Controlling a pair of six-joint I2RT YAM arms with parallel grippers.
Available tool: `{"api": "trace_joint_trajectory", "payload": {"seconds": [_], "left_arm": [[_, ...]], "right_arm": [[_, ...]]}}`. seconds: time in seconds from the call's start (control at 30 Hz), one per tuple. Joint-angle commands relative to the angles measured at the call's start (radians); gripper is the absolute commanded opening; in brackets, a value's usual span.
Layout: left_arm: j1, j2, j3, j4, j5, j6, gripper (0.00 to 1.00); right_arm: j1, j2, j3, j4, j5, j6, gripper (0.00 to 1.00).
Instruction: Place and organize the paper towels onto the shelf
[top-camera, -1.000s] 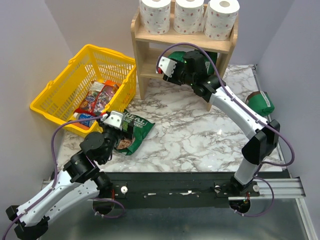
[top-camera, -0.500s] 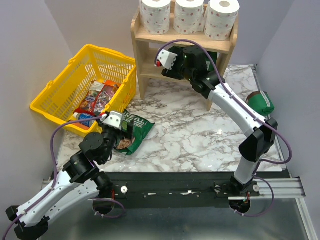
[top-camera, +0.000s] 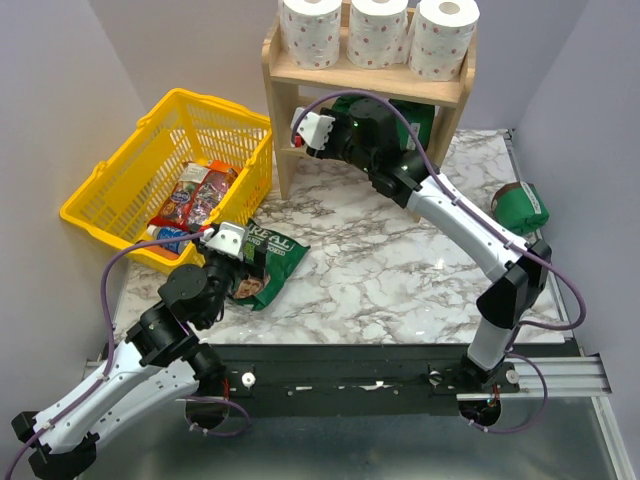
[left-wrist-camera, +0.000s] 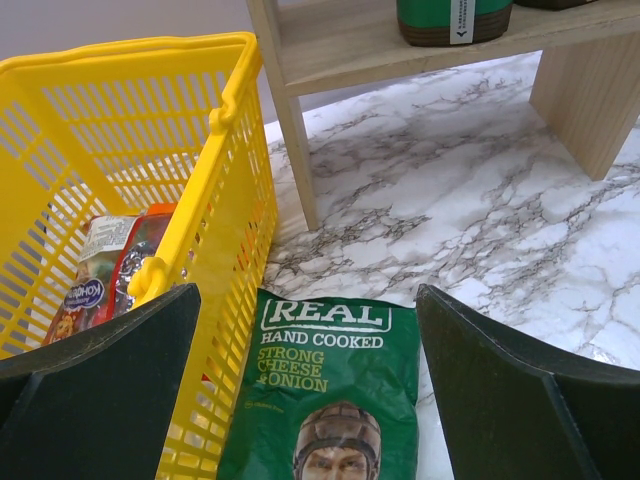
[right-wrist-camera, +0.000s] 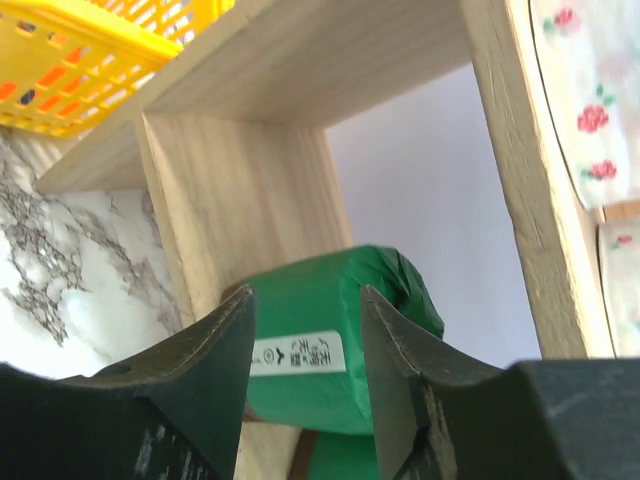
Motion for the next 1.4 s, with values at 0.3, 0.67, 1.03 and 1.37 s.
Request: {"api": "trace_joint_trajectory", "payload": {"seconds": [0.3, 0.67, 1.03, 1.37], "left_arm": [[0.001, 0.002, 0.013, 0.016, 0.005, -0.007, 0.99], [0.001, 0.005, 0.012, 0.022, 0.009, -0.006, 0.99], [0.001, -0.004, 0.016, 0.015, 0.008, -0.009, 0.99], [0.0, -0.003, 0.018, 0.016, 0.049, -0.023, 0.99]], "right_arm": [[-0.04, 0.197, 0.091, 0.107, 0.227, 0.023, 0.51], [-0.06, 0.152, 0.041, 0.132, 0.128, 0.07, 0.51], [0.04, -0.23, -0.289, 0.137, -0.12, 0.424, 0.62], [0.052, -0.689, -0.712, 0.052, 0.273, 0.971, 0.76]]}}
